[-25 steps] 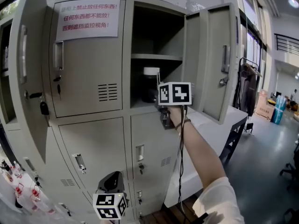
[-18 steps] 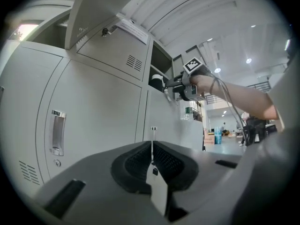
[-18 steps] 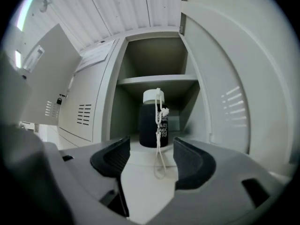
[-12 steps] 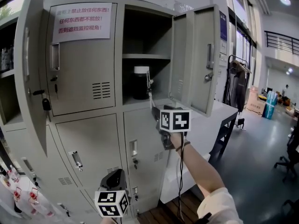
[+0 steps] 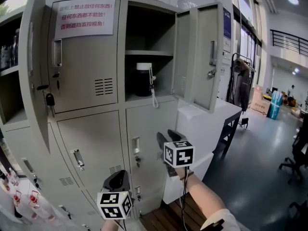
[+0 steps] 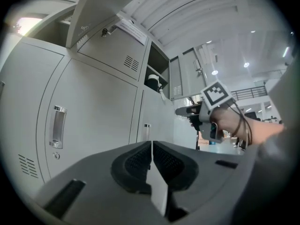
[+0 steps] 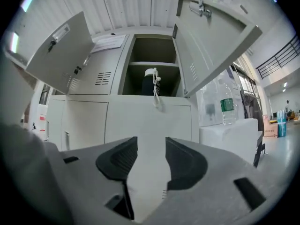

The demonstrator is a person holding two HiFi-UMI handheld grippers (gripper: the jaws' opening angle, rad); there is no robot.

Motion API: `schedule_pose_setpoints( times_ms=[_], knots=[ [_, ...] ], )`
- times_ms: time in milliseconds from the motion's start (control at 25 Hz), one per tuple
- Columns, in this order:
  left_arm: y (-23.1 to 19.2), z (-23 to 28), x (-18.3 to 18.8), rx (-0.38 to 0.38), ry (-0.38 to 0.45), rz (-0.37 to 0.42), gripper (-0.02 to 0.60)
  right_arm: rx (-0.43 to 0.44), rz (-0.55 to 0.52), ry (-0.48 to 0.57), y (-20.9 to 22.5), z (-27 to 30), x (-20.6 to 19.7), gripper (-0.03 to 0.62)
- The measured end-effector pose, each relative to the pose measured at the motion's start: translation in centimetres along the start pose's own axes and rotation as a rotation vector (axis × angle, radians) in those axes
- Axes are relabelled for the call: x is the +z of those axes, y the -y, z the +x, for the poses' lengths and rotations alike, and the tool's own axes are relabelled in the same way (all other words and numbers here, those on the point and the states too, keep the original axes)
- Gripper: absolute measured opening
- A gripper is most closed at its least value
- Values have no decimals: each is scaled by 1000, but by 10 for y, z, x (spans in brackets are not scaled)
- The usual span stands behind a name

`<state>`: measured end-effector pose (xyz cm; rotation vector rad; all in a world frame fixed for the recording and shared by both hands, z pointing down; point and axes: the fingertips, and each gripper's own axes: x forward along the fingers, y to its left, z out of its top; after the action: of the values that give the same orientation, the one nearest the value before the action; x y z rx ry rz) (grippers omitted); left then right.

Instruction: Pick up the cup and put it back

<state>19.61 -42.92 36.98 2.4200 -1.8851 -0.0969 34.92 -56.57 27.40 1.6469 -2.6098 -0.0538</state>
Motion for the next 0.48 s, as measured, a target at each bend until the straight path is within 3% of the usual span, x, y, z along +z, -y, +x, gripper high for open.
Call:
schedule_pose_setpoints(
  times_ms=[480],
  knots=[
    [-5, 7, -6, 0, 13, -12, 14, -81, 21, 32, -25, -70, -71, 166]
  ],
)
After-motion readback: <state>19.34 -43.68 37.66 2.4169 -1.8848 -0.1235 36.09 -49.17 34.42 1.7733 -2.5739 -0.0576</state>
